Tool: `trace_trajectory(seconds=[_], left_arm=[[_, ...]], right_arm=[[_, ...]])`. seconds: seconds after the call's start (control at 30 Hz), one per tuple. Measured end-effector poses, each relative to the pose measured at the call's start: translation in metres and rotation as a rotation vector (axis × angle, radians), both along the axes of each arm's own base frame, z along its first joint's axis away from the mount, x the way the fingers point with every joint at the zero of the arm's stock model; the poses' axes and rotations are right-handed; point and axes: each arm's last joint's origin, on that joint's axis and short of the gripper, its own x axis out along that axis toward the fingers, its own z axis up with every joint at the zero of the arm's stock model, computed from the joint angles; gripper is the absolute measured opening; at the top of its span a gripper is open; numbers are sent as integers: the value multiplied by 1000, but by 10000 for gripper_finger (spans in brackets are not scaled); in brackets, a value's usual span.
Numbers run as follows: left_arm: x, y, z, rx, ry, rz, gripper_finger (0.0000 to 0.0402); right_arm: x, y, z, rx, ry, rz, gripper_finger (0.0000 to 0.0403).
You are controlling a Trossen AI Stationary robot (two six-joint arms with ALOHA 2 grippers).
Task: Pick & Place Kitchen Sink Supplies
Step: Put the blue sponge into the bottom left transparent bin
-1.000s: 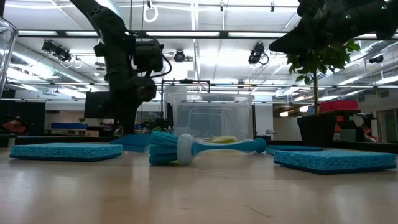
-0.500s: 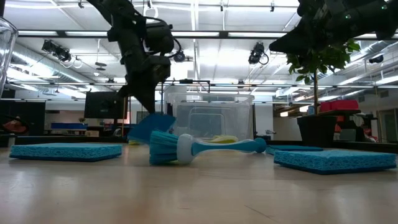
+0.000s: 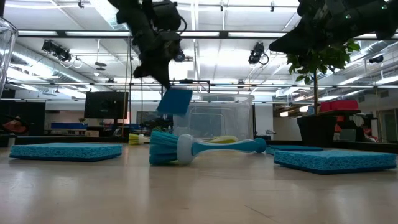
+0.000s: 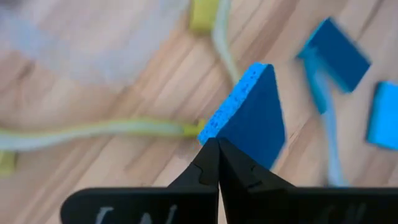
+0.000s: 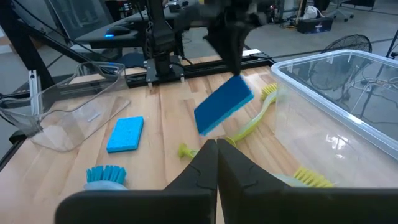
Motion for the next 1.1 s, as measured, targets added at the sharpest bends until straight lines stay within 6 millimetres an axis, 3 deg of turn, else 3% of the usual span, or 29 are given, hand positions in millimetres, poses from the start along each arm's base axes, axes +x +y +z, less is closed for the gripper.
trace_trajectory(seconds=[0.3, 0.5, 0.8, 1.1], left_arm=[[9, 12, 61, 158, -158, -16, 0], [6, 25, 85, 231, -211, -1, 0], [-1, 41, 89, 239, -229, 15, 0], [11, 11, 90, 173, -270, -157, 0]], right_arm=[[0, 0, 0, 0, 0, 1, 4], [0, 0, 0, 0, -1, 0, 4], [0, 0, 0, -3, 0, 1, 4], [0, 0, 0, -7, 1, 4, 4]])
